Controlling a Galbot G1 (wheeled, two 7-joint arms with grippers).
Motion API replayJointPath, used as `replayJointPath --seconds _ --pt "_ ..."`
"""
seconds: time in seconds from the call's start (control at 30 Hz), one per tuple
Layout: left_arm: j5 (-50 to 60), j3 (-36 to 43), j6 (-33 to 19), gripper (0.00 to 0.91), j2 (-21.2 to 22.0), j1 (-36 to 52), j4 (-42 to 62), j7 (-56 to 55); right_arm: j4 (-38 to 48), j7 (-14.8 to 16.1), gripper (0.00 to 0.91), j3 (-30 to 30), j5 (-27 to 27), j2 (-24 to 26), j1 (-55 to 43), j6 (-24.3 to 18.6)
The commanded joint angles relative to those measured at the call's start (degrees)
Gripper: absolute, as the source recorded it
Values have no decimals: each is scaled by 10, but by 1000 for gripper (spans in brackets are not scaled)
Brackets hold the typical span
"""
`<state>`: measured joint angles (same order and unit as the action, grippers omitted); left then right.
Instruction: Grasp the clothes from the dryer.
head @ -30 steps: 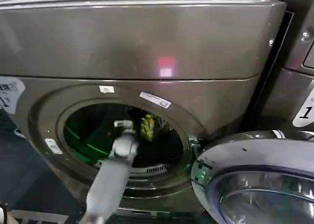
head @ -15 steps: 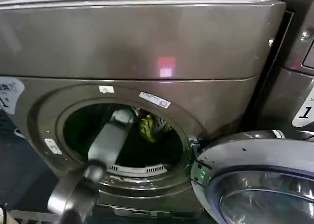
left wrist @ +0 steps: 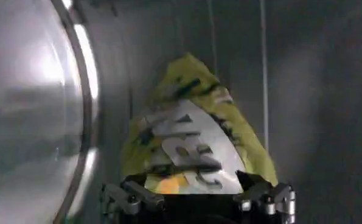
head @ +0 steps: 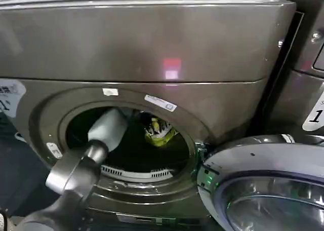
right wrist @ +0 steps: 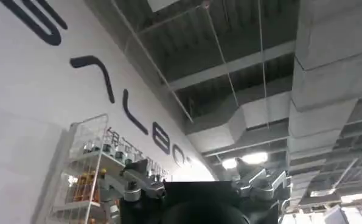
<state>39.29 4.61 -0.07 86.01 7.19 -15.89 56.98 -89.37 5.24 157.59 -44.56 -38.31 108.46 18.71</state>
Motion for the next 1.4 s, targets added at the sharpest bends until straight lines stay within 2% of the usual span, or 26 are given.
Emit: replayJointPath --seconds 0.03,0.13,0.2,0.23,0.27,0.3,0.37,0.43,0.57,0.63,0.73,0.87,1.03,1.13,1.27,1.4 --pt "30 29 16 907 7 -9 9 -12 -2 1 907 -4 0 -2 -4 -1" --pt "30 29 13 907 7 -12 12 -11 -4 1 907 -8 0 -4 -7 -1" --pt "34 29 9 705 5 -12 14 -9 -4 1 907 -10 0 -5 -9 -1" --pt "34 29 8 398 5 -12 15 -9 -4 1 907 -10 0 -5 -10 -2" --pt "32 29 7 216 5 -12 15 -10 -4 1 907 -11 0 -6 -11 -2" --pt "32 28 6 114 4 -12 15 -9 -4 1 907 -12 0 -6 -12 -2" --pt "33 29 4 91 4 -13 17 -7 -5 2 907 -15 0 -7 -14 -2" --pt "30 28 2 23 4 -14 17 -6 -5 2 907 -16 0 -7 -16 -3" --pt "9 20 -9 0 4 -18 8 -13 -4 1 907 -21 1 -8 -22 -4" --pt "-18 -24 1 0 7 -22 2 -43 -4 1 907 -21 1 -8 -24 -4" --pt "-115 -89 52 0 4 -39 -35 -104 -3 1 907 -21 2 -7 -25 -5" --pt "-224 -127 53 0 -1 -73 -79 -196 -6 0 907 -27 2 -6 -31 -5" --pt "-353 -185 11 0 -5 -150 -184 -334 -4 0 907 -31 3 -6 -37 -6" --pt "-394 -225 -41 0 1 -204 -244 -408 -1 1 907 -30 6 -4 -38 -10" --pt "-428 -269 -73 0 9 -254 -334 -489 -1 0 907 -31 11 -3 -39 -15" --pt "-433 -283 -135 0 10 -287 -364 -568 0 -2 907 -32 10 -2 -42 -16"
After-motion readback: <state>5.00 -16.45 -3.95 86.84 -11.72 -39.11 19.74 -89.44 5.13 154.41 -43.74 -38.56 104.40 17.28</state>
